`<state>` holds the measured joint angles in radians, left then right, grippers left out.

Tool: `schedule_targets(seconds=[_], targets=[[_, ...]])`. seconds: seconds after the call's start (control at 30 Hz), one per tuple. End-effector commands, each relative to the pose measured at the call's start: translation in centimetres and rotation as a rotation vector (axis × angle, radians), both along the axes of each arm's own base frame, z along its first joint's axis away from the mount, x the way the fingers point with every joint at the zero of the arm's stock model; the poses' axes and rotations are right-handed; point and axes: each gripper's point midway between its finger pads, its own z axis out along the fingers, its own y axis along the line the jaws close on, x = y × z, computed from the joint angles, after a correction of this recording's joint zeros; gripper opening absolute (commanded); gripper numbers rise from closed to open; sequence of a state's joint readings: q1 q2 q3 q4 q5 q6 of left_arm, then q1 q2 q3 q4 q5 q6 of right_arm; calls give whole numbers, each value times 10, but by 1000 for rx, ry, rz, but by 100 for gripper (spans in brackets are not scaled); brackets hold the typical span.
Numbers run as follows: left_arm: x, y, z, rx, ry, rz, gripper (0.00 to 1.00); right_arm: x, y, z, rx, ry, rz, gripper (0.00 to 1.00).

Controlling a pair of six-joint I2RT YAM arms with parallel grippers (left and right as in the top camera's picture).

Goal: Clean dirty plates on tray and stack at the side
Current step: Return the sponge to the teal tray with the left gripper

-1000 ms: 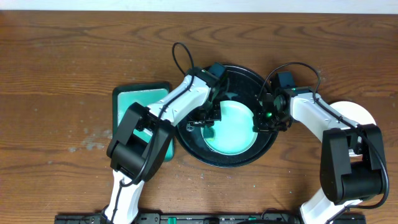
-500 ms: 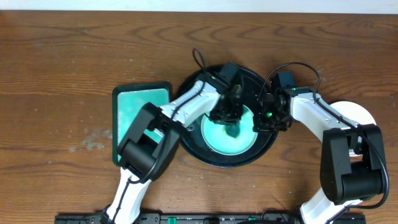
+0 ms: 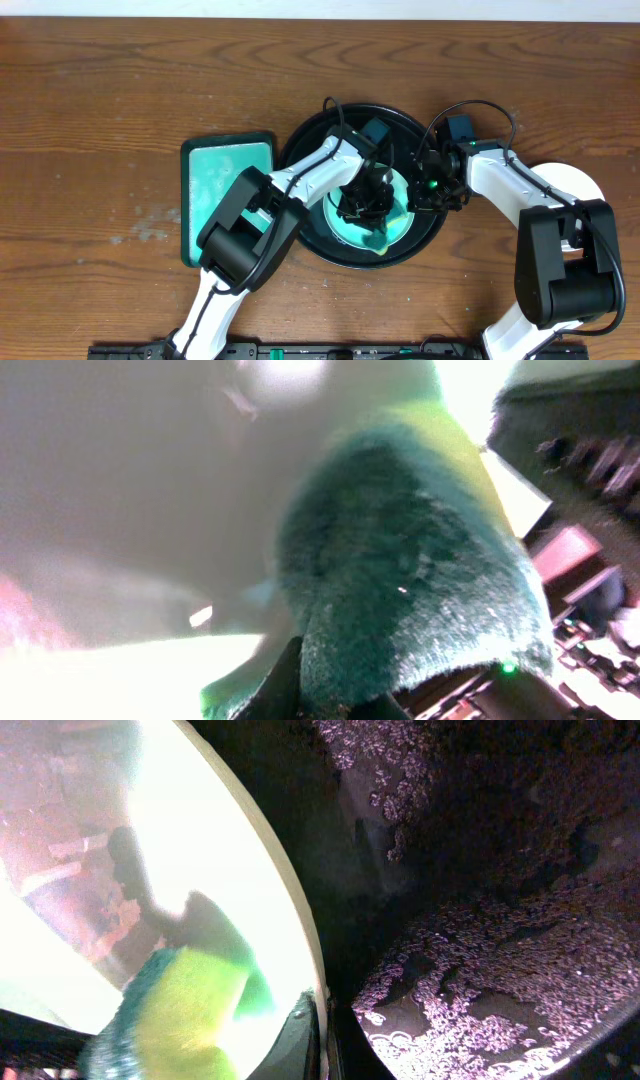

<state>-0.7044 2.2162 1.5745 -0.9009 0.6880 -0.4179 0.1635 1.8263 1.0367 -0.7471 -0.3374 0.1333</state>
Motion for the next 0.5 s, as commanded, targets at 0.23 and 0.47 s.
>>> schedule_targets(seconds=[0.23, 0.47], targets=[[66, 119, 74, 318, -336, 202, 7, -8, -7, -13, -47, 38, 1, 1], [99, 249, 163, 620, -670, 431, 7, 18, -3, -12, -29, -69, -2, 1]])
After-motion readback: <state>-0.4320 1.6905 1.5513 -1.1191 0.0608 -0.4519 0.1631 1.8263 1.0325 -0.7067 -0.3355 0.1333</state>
